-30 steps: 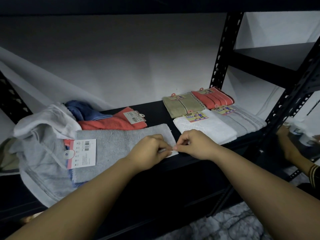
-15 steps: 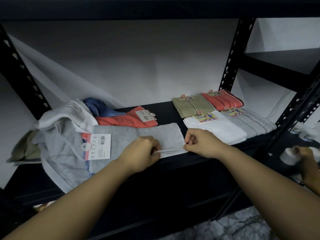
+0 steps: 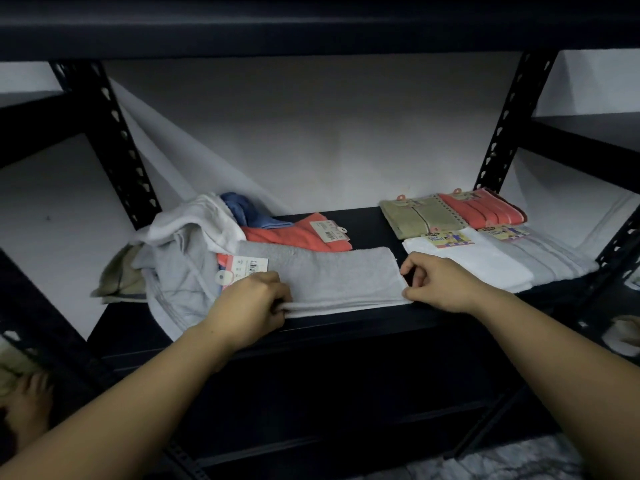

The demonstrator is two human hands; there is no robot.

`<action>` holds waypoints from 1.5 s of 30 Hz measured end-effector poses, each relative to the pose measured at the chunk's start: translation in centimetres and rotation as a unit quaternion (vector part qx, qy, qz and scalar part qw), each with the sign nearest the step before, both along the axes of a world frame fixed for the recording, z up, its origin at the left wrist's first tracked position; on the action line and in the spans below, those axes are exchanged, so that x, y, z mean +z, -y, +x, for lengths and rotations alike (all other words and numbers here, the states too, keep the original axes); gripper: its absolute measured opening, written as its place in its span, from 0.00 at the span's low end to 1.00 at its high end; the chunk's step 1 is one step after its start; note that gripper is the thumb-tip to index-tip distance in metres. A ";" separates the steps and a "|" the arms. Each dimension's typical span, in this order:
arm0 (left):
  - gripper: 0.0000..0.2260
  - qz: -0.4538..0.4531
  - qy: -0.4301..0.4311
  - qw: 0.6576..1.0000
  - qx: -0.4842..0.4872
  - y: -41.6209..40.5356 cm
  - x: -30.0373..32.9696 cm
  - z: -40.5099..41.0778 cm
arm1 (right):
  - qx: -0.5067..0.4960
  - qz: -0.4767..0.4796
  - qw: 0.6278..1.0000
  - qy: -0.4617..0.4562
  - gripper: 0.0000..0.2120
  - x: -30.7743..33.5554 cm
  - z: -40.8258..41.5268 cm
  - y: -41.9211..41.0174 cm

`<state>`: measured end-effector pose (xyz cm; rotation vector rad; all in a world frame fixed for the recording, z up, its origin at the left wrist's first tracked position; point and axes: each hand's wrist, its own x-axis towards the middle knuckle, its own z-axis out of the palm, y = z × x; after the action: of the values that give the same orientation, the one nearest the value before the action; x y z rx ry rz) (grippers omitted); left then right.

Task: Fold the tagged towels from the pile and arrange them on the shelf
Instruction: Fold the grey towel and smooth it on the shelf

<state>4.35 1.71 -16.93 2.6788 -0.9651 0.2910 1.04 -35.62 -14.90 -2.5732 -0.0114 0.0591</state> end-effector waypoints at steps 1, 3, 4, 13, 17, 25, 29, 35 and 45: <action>0.07 0.009 0.005 1.000 0.003 -0.5 0.1 -0.1 | 0.002 -0.006 1.000 -0.001 0.15 0.2 0.0 -0.1; 0.08 0.013 0.010 1.000 -0.007 -1.6 0.1 -0.1 | 0.005 -0.008 1.000 -0.006 0.16 0.4 0.1 -0.1; 0.08 0.009 0.007 1.000 -0.014 -2.1 0.2 -0.2 | 0.007 -0.007 1.000 -0.009 0.16 0.5 0.1 -0.1; 0.13 -0.044 -0.070 0.995 -0.062 -6.2 0.7 0.8 | 0.000 0.001 1.000 -0.020 0.17 0.6 0.5 0.0; 0.21 -0.070 -0.121 0.990 -0.034 -7.4 0.8 0.6 | -0.010 0.009 0.999 -0.030 0.17 0.9 0.6 -0.1; 0.15 -0.122 0.029 0.991 0.041 -3.7 3.0 1.9 | -0.004 0.016 0.990 0.141 0.13 1.2 2.6 -9.0; 0.24 0.015 0.054 0.997 0.044 -0.4 1.3 3.6 | 0.044 0.035 0.990 0.132 0.26 0.1 3.7 -16.4; 0.38 0.085 -0.018 0.992 0.094 -0.6 -1.8 4.0 | 0.058 -0.141 0.988 0.012 0.37 -3.5 4.2 -16.3; 0.40 0.100 -0.023 0.990 0.099 -0.3 -1.9 3.9 | -0.064 -0.100 0.993 -0.006 0.31 -3.4 3.7 -7.3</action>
<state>8.30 2.06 -18.82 2.9562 -0.7500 0.1800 4.79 -28.31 -18.35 -2.7661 0.1716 0.0284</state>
